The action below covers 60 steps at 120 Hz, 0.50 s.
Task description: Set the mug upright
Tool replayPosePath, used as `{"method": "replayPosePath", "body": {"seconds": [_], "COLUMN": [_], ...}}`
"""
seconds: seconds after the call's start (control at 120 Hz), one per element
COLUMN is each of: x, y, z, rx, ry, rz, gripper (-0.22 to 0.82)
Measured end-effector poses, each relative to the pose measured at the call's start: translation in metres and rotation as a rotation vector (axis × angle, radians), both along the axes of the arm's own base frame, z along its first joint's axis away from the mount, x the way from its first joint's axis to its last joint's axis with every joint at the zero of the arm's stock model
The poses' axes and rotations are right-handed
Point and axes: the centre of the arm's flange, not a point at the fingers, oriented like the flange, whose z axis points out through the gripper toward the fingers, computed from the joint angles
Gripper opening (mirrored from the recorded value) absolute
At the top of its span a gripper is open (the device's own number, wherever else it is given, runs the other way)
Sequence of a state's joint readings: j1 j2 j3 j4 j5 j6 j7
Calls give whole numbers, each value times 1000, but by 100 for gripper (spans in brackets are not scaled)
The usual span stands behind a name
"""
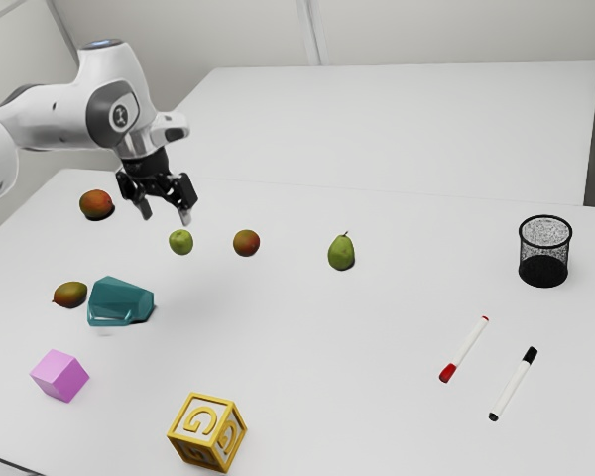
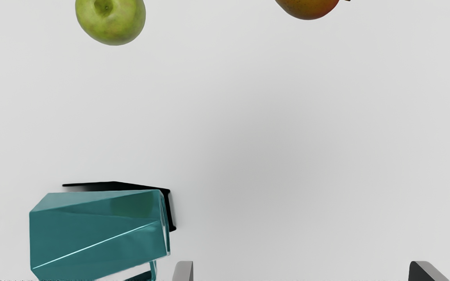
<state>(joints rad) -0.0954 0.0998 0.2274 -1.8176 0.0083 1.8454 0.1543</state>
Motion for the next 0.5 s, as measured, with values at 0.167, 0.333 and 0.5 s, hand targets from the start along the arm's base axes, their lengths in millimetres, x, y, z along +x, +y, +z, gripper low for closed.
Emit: {"method": "replayPosePath", "body": {"seconds": [0.167, 0.333, 0.5], "x": [-5, 3, 22], "y": [44, 134, 190], "z": [0, -21, -49], "rx": [-17, -130, -202], "ry": [-14, -6, 39], "rz": [72, 219, 254], "gripper": [60, 60, 60]}}
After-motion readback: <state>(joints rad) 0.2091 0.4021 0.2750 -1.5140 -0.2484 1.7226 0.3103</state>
